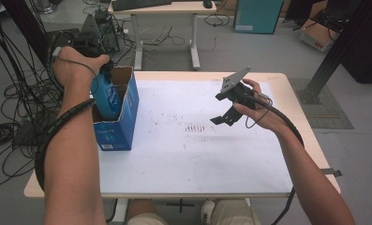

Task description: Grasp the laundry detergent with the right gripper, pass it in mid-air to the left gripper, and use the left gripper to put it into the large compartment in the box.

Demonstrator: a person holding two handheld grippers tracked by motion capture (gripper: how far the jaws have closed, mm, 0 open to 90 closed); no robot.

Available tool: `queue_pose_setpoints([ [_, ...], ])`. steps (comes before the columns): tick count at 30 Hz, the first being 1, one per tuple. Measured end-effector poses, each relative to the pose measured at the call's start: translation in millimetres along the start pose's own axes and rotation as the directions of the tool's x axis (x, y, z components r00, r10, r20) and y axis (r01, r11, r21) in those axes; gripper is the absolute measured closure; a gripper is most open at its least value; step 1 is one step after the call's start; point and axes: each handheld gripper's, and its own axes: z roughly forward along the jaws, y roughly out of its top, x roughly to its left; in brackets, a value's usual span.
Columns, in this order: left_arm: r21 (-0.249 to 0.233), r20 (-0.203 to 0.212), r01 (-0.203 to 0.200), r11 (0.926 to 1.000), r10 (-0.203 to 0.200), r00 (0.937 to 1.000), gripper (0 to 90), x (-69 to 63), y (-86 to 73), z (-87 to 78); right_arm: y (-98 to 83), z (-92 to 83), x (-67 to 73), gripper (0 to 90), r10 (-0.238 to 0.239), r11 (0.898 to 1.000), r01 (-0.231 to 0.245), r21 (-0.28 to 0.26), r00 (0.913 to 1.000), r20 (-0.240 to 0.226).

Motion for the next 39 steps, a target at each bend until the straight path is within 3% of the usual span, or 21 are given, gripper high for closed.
queue_pose_setpoints([
  [1,0.000,0.002,0.000,1.0000,0.000,1.0000,36.9,0.0,-0.4,3.1,0.6,0.7,1.4,5.0,0.015,1.000,-0.015,0.002,0.9999,0.002],
  [5,0.009,-0.001,-0.002,1.0000,0.002,1.0000,36.9,-0.9,-1.2,14.7,0.3,3.3,1.0,5.0,0.003,1.000,-0.003,-0.001,1.0000,0.000],
  [8,0.012,-0.014,-0.023,0.9997,0.023,0.9996,36.9,-1.2,-1.3,23.7,-0.8,5.6,1.8,5.0,0.009,1.000,-0.009,0.000,1.0000,0.000],
  [23,0.019,-0.014,-0.022,0.9996,0.023,0.9996,36.9,-1.8,-6.7,62.0,-8.4,9.0,1.7,5.0,0.012,1.000,-0.012,0.014,0.9999,0.008],
  [39,0.044,-0.001,-0.031,0.9985,0.031,0.9995,36.9,-3.6,-9.9,85.6,-14.8,12.2,1.8,5.0,0.024,1.000,-0.024,0.019,0.9997,0.002],
])
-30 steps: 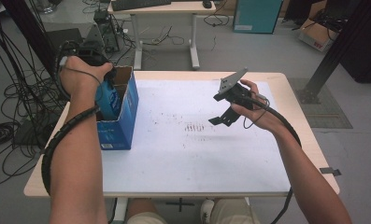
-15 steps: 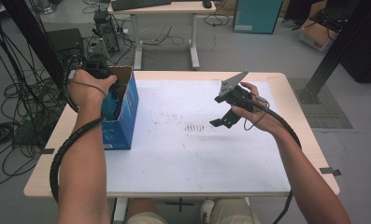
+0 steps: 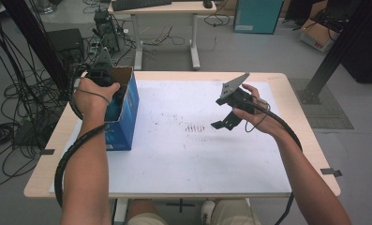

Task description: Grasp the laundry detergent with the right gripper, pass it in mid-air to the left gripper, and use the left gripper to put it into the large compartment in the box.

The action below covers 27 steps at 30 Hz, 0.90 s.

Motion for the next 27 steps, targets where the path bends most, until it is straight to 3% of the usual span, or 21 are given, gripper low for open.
queue_pose_setpoints([
  [9,0.015,0.003,0.000,0.9999,0.000,1.0000,36.8,-0.5,-1.7,10.8,0.4,0.1,-0.5,5.0,-0.001,1.000,0.001,-0.004,1.0000,0.008],
  [27,0.011,0.012,-0.003,0.9999,0.002,0.9999,36.6,2.1,-2.4,12.2,4.6,-5.6,-4.4,5.0,-0.013,1.000,0.012,0.009,0.9996,0.027],
])
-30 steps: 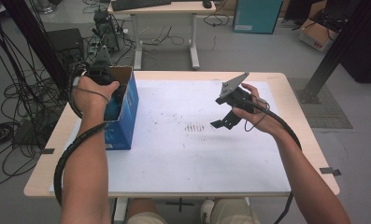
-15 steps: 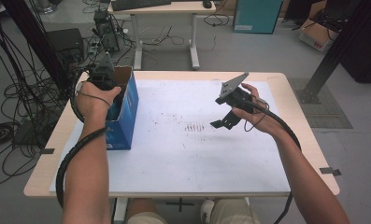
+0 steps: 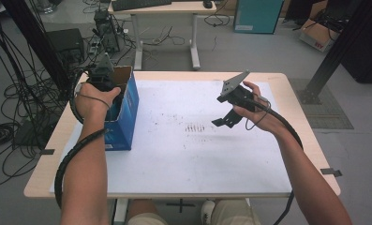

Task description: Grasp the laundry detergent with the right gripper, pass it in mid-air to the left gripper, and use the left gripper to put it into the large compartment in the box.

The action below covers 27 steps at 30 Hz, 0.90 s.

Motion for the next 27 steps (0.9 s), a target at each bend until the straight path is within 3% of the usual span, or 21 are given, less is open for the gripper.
queue_pose_setpoints([
  [27,-0.014,-0.005,-0.004,0.9999,0.004,1.0000,36.6,-0.1,-1.7,1.0,1.7,-6.6,1.1,5.0,-0.006,1.000,0.006,0.006,0.9998,0.017],
])
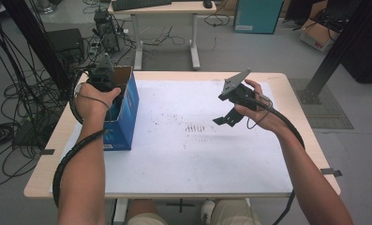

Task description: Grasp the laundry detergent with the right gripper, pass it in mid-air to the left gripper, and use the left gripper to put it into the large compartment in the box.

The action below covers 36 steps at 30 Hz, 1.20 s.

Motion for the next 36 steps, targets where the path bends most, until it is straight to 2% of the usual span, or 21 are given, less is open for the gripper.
queue_pose_setpoints([
  [8,-0.002,-0.003,0.003,1.0000,-0.003,1.0000,36.5,-0.7,0.0,0.2,-2.0,-0.4,0.8,5.0,0.014,1.000,-0.014,-0.005,0.9999,0.002],
  [36,-0.015,-0.001,-0.005,0.9999,0.005,1.0000,36.6,1.2,-0.1,0.4,-3.0,-1.2,-1.2,5.0,0.009,1.000,-0.009,-0.002,1.0000,0.004],
])
